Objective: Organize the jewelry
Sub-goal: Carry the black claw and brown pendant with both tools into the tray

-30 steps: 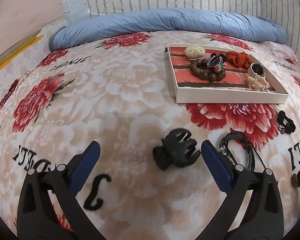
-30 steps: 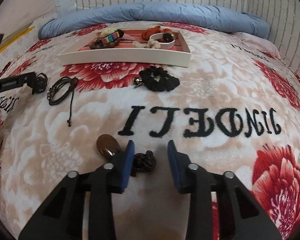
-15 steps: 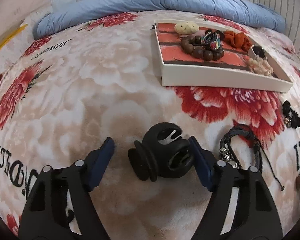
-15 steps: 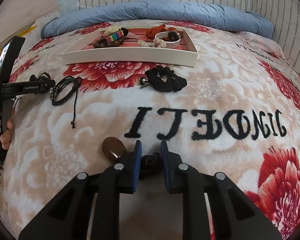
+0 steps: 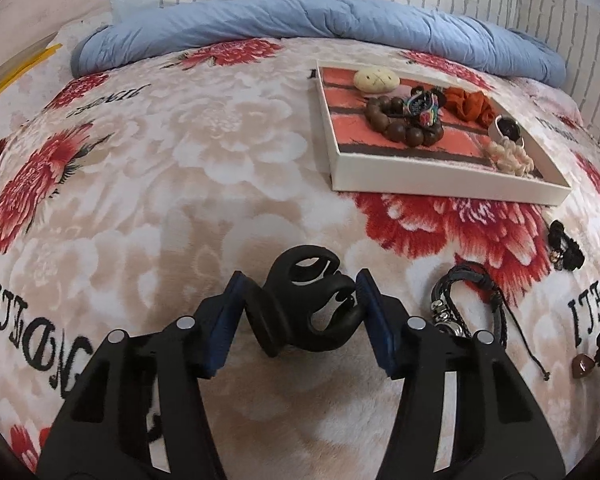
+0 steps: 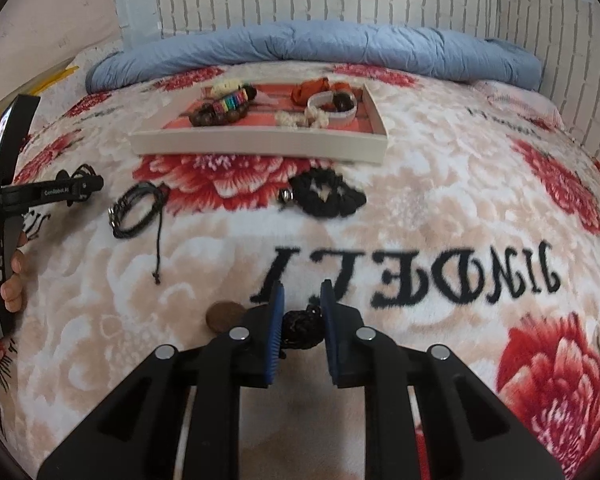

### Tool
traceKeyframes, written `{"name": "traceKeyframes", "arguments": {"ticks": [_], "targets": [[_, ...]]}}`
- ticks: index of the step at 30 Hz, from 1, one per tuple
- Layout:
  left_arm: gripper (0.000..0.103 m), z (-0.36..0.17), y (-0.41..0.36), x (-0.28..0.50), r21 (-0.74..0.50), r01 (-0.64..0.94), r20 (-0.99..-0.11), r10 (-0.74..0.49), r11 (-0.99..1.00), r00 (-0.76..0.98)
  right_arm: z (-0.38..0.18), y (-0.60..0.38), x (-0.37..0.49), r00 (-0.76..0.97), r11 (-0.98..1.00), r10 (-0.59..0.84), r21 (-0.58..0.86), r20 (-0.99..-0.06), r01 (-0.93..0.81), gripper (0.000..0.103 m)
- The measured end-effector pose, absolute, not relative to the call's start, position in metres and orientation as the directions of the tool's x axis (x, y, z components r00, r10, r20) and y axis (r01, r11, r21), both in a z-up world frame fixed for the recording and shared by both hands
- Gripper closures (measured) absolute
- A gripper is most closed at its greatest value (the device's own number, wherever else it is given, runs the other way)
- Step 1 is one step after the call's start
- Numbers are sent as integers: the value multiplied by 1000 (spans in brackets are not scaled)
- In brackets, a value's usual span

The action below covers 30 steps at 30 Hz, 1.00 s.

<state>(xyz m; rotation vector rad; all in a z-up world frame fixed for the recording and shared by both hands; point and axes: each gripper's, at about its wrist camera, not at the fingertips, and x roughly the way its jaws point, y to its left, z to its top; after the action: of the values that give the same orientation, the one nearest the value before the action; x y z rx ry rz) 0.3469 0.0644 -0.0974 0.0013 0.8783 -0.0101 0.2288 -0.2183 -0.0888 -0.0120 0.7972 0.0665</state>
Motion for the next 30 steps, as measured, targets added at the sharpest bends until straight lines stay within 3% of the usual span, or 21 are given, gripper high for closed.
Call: {"name": "traceKeyframes", "arguments": {"ticks": [7, 17, 30], "targets": [[48, -62, 53, 337, 48, 20, -714, 20, 999, 700, -56, -231, 235, 737, 997, 74, 43, -671, -62, 84], [48, -1, 14, 363, 7, 58, -626, -41, 998, 779, 0, -252, 297, 810, 997, 73, 39, -583, -62, 84], [47, -11, -12, 457, -39, 55, -617, -67, 998, 784, -17, -254, 417, 818, 997, 72, 52, -571, -52, 84]]}}
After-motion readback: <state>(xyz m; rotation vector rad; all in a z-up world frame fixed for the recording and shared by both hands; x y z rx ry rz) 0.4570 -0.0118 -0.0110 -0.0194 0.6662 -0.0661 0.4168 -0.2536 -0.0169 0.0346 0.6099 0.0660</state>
